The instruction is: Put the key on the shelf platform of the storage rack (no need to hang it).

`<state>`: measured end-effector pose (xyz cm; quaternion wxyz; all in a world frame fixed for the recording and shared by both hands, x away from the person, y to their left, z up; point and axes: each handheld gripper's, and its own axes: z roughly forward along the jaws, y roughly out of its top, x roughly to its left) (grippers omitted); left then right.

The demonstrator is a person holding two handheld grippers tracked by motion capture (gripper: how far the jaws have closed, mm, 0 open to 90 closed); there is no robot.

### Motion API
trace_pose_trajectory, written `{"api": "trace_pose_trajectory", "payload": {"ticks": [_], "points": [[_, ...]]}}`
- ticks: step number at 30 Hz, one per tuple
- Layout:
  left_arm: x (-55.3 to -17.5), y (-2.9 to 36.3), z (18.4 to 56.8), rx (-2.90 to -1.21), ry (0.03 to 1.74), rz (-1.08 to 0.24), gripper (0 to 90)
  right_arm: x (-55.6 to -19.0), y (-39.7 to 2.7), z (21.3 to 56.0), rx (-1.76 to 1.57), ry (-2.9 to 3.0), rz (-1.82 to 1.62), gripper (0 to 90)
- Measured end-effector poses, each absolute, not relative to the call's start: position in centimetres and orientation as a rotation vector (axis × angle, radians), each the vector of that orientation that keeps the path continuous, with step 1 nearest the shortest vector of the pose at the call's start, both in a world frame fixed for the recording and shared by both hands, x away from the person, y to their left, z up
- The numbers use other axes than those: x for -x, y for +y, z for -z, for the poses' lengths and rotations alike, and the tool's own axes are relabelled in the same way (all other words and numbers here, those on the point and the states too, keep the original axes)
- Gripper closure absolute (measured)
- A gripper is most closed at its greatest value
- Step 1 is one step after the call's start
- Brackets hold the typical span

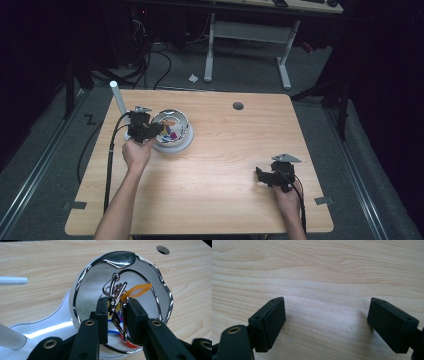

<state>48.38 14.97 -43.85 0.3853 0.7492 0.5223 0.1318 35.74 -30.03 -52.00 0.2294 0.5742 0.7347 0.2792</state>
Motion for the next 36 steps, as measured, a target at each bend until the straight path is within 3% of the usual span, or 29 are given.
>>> {"api": "trace_pose_trajectory", "payload": {"ticks": [13,17,22,36], "points": [[-48.8,14.7,44.5,-1.911,1.358,-0.341,69.8,-35.7,-30.0,52.0,-1.580,2.022,-0.768,15.2],[-48.5,14.9,44.0,-1.895,1.345,-0.367,58.0,-35.7,-30.0,52.0,-1.581,2.022,-0.769,15.2],[-48.0,15.1,43.4,-1.890,1.326,-0.384,50.3,-35.7,-30.0,52.0,-1.581,2.022,-0.769,15.2],[-45.0,16.0,41.9,-1.862,1.267,-0.390,41.8,-35.7,-30.0,52.0,-1.580,2.022,-0.768,15.2]]}}
